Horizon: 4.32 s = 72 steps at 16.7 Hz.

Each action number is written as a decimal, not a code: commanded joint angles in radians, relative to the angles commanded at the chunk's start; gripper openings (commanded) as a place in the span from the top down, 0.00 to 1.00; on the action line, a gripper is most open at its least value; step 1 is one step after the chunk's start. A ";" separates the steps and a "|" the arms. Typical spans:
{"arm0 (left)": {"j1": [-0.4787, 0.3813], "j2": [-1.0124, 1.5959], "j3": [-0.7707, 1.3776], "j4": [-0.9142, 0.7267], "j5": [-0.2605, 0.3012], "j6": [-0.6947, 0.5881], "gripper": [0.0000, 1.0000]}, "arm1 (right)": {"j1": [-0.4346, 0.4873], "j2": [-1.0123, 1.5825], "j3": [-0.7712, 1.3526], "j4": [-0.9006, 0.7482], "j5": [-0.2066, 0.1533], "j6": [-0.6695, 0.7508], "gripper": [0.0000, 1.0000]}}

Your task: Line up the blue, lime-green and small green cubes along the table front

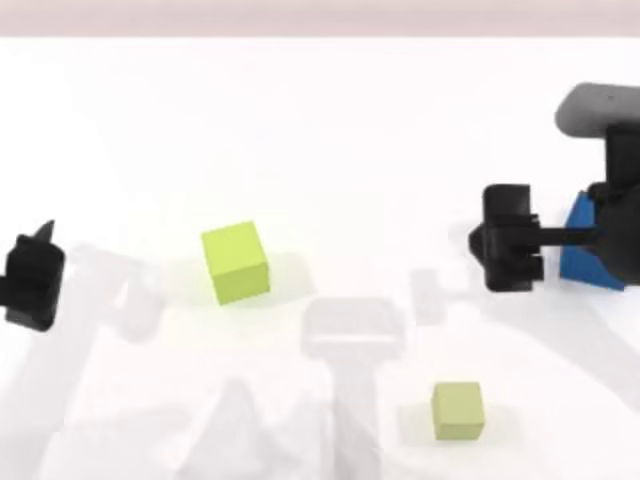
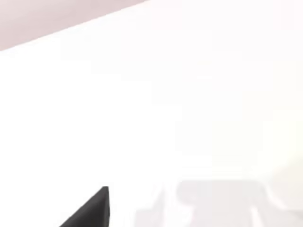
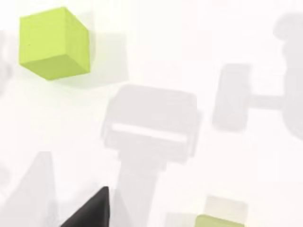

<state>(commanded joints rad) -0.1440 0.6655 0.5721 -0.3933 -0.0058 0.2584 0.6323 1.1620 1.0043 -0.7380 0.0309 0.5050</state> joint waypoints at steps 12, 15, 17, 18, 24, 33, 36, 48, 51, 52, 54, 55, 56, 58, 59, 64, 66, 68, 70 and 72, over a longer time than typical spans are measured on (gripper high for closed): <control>-0.259 1.215 0.970 -0.697 0.009 0.441 0.00 | -0.461 -0.933 -0.786 0.575 -0.021 -0.413 0.00; -0.295 1.388 1.128 -0.783 0.009 0.506 0.00 | -0.562 -1.082 -0.928 0.679 -0.027 -0.474 0.00; -0.309 1.454 1.194 -0.814 0.008 0.531 0.00 | -0.604 -1.139 -0.982 0.720 -0.030 -0.496 0.00; -0.313 1.472 1.212 -0.822 0.008 0.538 0.00 | -0.617 -1.155 -0.998 0.733 -0.031 -0.502 0.00; -0.310 1.478 1.215 -0.820 0.008 0.541 0.00 | -0.622 -1.162 -1.004 0.738 -0.031 -0.505 0.00; -0.312 1.572 1.014 -0.524 0.009 0.544 0.00 | -0.622 -1.162 -1.004 0.738 -0.031 -0.505 0.00; -0.313 1.576 1.008 -0.516 0.009 0.544 0.00 | -0.622 -1.162 -1.004 0.738 -0.031 -0.505 0.00; -0.313 1.576 1.008 -0.516 0.009 0.544 0.83 | -0.622 -1.162 -1.004 0.738 -0.031 -0.505 0.00; -0.313 1.576 1.008 -0.516 0.009 0.544 1.00 | -0.622 -1.162 -1.004 0.738 -0.031 -0.505 0.00; -0.313 1.576 1.008 -0.516 0.009 0.544 1.00 | -0.622 -1.162 -1.004 0.738 -0.031 -0.505 0.00; -0.313 1.576 1.008 -0.516 0.009 0.544 1.00 | -0.622 -1.162 -1.004 0.738 -0.031 -0.505 0.00; -0.313 1.576 1.008 -0.516 0.009 0.544 1.00 | -0.622 -1.162 -1.004 0.738 -0.031 -0.505 0.00; -0.313 1.576 1.008 -0.516 0.009 0.544 1.00 | -0.622 -1.162 -1.004 0.738 -0.031 -0.505 0.00; -0.313 1.576 1.008 -0.516 0.009 0.544 1.00 | -0.622 -1.162 -1.004 0.738 -0.031 -0.505 0.00; -0.312 1.553 1.010 -0.531 0.019 0.537 1.00 | -0.622 -1.162 -1.004 0.738 -0.031 -0.505 0.00; -0.300 1.520 1.091 -0.650 0.018 0.533 1.00 | -0.622 -1.162 -1.004 0.738 -0.031 -0.505 0.00; -0.298 1.498 1.140 -0.729 0.018 0.536 1.00 | -0.622 -1.162 -1.004 0.738 -0.031 -0.505 0.00; -0.295 1.479 1.170 -0.768 0.018 0.535 1.00 | -0.622 -1.162 -1.004 0.738 -0.031 -0.505 0.00; -0.294 1.476 1.173 -0.771 0.018 0.535 1.00 | -0.622 -1.162 -1.004 0.738 -0.031 -0.505 0.00; -0.300 1.480 1.171 -0.769 0.017 0.536 1.00 | -0.622 -1.162 -1.004 0.738 -0.031 -0.505 0.00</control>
<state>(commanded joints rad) -0.4435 2.1454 1.7430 -1.1619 0.0116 0.7949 0.0100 0.0000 0.0000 0.0000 0.0000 0.0000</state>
